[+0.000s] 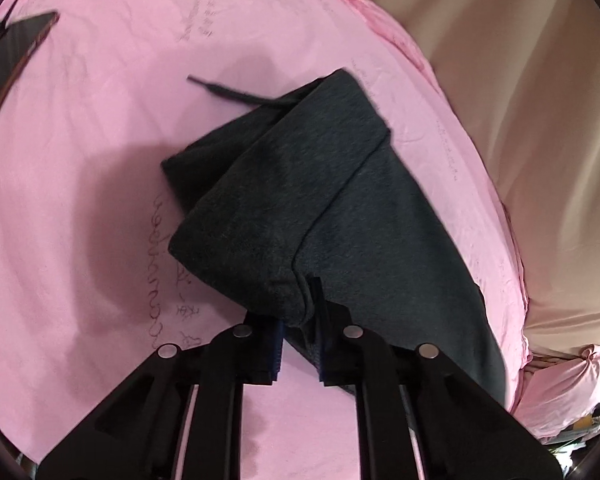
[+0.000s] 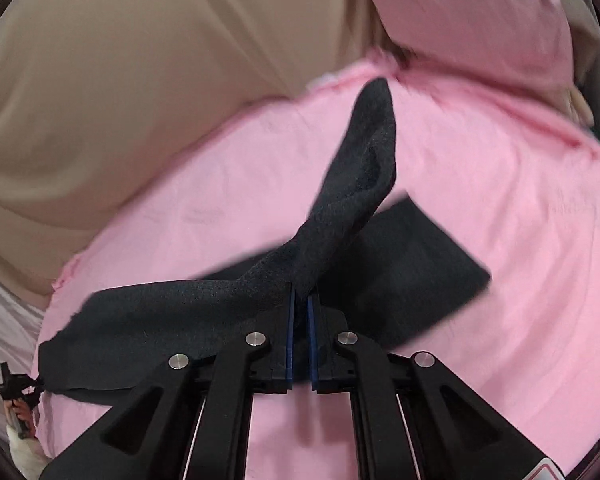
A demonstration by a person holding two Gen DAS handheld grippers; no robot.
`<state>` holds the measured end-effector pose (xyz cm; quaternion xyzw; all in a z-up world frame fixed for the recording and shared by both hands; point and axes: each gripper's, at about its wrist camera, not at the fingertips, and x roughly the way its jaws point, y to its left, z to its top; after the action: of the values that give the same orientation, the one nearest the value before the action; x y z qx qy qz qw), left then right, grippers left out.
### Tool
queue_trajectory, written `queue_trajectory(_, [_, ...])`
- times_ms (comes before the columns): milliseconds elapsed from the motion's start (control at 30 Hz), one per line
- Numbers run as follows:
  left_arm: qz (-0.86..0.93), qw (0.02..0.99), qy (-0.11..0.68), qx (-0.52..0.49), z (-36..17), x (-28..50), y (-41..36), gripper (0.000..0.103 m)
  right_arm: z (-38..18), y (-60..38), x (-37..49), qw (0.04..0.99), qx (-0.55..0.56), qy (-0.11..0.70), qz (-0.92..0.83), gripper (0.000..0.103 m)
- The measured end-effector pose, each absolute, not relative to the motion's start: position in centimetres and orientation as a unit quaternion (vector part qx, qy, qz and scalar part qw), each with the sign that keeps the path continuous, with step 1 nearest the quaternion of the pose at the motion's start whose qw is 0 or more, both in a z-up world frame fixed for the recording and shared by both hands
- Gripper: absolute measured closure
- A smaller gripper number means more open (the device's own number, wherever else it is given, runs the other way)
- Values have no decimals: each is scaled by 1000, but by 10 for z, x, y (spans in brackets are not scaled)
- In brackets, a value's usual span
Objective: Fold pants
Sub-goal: 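Lift the held hems with both tools and fold them over toward the waistband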
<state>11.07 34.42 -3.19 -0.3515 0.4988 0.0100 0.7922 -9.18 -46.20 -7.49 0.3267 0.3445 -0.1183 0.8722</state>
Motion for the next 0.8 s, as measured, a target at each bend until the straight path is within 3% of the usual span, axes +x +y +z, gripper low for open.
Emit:
queue_trajectory(100, [10, 792, 495, -356, -30, 108, 348, 92, -82, -464, -102, 870, 356, 322, -111, 91])
queue_trajectory(133, [12, 794, 495, -351, -27, 107, 348, 92, -79, -465, -103, 871, 359, 317, -113, 79])
queue_trajectory(167, [11, 796, 496, -346, -24, 107, 347, 92, -75, -466, -103, 873, 357, 310, -117, 60])
queue_trajectory(233, [9, 801, 494, -338, -18, 110, 347, 92, -67, -469, -100, 876, 351, 305, -132, 41])
queue_trajectory(267, [7, 803, 491, -336, -15, 110, 346, 92, -65, -473, -97, 874, 352, 304, -138, 39])
queue_trajectory(333, [3, 813, 483, -326, -6, 113, 343, 96, -69, -479, -92, 871, 360, 305, -139, 44])
queue_trajectory(367, [1, 819, 478, -316, 1, 114, 341, 96, -71, -483, -85, 869, 359, 312, -136, 77])
queue_trajectory(400, [-1, 828, 473, -303, 9, 116, 338, 96, -74, -487, -77, 866, 363, 317, -132, 98])
queue_trajectory(567, [-17, 851, 445, -279, 48, 124, 340, 96, -37, -471, -102, 894, 361, 241, -110, 97])
queue_trajectory(667, [18, 839, 466, -279, 26, 127, 363, 96, -54, -466, -102, 886, 339, 292, -124, 90])
queue_trajectory(733, [30, 812, 508, -286, -16, 135, 379, 95, -75, -469, -103, 867, 361, 319, -129, 86])
queue_trajectory(800, [14, 814, 487, -316, -25, 129, 388, 94, -82, -471, -111, 864, 380, 306, -125, 83])
